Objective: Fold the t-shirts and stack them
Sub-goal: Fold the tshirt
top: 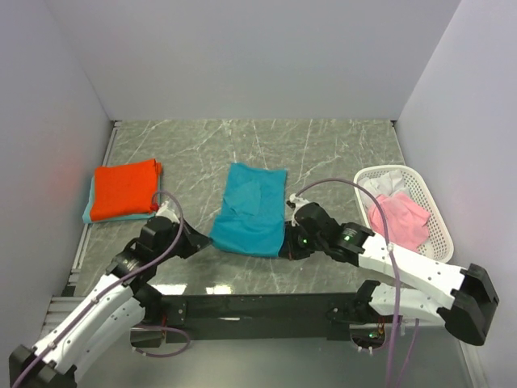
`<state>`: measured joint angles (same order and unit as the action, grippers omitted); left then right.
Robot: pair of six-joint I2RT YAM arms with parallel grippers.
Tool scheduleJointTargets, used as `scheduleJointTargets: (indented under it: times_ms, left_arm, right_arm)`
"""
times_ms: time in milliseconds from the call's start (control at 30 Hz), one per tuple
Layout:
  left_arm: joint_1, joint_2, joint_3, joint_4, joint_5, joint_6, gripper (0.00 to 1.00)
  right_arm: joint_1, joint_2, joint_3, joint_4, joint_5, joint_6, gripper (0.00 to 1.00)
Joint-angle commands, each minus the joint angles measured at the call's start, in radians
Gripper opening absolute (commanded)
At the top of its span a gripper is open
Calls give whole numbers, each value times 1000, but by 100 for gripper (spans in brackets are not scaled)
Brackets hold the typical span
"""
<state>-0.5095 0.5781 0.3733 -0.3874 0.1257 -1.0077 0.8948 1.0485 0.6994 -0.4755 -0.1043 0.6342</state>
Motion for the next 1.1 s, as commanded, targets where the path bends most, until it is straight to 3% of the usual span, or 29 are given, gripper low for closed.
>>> scheduleJointTargets:
  times_ms: [0, 300, 467, 667, 800, 1067]
  left_arm:
    - [-7, -76, 52, -59, 12, -17, 1]
    - [-11, -257, 128, -134, 41, 11, 1]
    - [-11, -270, 157, -148, 89, 18, 1]
    - [-11, -205, 188, -124, 31, 27, 1]
    - [-11, -117, 203, -77, -59, 8, 1]
    - [-11, 40, 246, 24, -161, 24, 1]
  right_arm:
    - [12, -73, 20, -81, -66, -18, 0]
    - [13, -200, 38, -133, -248, -54, 0]
    - [13, -238, 63, -146, -304, -64, 0]
    - [13, -232, 86, -153, -258, -54, 0]
    - [4, -226, 97, -149, -121, -34, 0]
    - [-134, -148, 158, -121, -91, -70, 0]
